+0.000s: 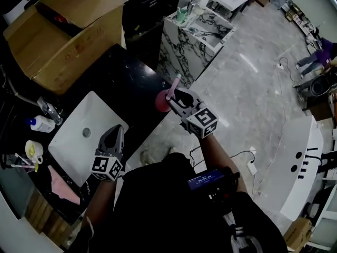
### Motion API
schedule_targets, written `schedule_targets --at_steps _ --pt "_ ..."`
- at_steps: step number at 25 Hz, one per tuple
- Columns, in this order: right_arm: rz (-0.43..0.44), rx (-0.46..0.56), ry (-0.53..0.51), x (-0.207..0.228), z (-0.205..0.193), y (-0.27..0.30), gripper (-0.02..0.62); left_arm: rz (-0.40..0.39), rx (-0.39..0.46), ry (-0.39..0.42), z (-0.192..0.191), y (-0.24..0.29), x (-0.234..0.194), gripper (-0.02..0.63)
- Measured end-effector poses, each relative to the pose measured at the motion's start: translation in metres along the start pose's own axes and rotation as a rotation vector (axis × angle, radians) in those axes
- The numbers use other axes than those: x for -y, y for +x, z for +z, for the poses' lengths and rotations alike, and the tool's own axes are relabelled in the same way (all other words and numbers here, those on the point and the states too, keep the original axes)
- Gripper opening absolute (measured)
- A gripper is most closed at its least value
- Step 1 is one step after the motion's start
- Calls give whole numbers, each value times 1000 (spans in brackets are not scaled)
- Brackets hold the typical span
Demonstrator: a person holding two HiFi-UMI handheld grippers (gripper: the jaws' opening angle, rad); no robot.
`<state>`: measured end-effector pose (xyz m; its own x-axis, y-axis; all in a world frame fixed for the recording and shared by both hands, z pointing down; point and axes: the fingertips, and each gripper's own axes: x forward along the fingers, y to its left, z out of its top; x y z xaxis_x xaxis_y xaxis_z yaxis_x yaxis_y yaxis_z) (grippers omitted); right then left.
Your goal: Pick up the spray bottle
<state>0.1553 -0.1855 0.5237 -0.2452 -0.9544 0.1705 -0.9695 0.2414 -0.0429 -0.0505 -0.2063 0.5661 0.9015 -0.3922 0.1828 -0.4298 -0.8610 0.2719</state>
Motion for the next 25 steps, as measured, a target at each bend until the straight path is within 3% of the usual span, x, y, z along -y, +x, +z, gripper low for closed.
schedule_targets --at_steps 14,25 --pt "-76 30 42 43 -17 -95 146 -101 -14 47 -1 43 78 8" --pt "-51 14 71 69 -46 -173 144 -92 -65 37 -26 70 156 8"
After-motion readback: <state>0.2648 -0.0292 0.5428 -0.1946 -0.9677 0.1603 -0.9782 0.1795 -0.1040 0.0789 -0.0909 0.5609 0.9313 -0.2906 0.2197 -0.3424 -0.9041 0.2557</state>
